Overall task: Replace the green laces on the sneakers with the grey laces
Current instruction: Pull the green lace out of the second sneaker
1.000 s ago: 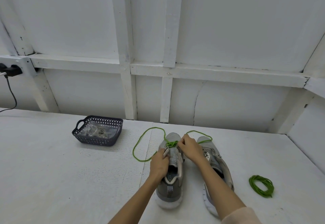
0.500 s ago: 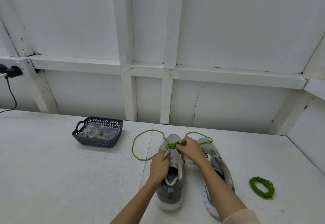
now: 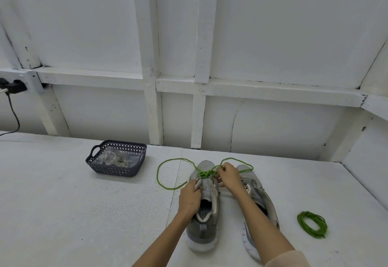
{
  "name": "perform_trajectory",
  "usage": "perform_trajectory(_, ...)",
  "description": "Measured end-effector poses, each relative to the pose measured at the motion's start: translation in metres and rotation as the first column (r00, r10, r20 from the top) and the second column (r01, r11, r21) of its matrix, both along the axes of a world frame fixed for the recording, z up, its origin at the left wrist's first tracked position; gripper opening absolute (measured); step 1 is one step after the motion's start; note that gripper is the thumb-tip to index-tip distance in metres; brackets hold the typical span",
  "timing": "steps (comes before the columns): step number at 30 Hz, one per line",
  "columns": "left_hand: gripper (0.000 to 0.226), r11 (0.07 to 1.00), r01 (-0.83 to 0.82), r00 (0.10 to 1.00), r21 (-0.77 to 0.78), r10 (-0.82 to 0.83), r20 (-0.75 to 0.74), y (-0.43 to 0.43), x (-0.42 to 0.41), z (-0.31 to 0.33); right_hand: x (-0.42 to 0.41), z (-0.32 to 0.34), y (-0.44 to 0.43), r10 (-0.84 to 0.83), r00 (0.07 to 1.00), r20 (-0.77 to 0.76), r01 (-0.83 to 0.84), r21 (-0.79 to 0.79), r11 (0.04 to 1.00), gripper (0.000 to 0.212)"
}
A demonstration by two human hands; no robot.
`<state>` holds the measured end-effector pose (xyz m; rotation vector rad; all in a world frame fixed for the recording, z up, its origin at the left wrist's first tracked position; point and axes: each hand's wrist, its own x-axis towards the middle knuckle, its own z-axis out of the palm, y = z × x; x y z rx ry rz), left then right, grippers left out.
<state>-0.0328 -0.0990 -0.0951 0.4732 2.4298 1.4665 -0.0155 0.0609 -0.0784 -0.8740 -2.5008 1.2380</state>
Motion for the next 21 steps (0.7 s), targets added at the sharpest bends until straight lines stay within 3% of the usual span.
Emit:
perform_trajectory(3, 0.014, 1.000, 0.010, 1.000, 0.002, -0.010, 0.002, -0.001, 0.001, 0.002, -0.001, -0.006, 0.002, -0.088, 0.995, -0.048, 0.082, -0.105, 0.991, 0.019)
perform_trajectory(9, 0.014, 1.000, 0.010, 1.000, 0.013, -0.010, 0.004, -0.001, 0.001, 0.002, -0.001, -0.006, 0.001, 0.011, 0.999, 0.047, -0.011, -0.003, 1.000, 0.022)
perform_trajectory(14, 0.016, 1.000, 0.014, 1.000, -0.002, -0.014, -0.009, -0.001, 0.000, 0.002, -0.010, -0.019, 0.004, -0.148, 0.988, -0.040, 0.143, -0.107, 0.984, 0.018)
perform_trajectory(21, 0.015, 1.000, -0.001, 1.000, -0.009, 0.001, -0.016, -0.001, 0.000, 0.000, -0.003, -0.007, -0.005, -0.053, 0.999, 0.005, 0.053, 0.029, 0.998, 0.020)
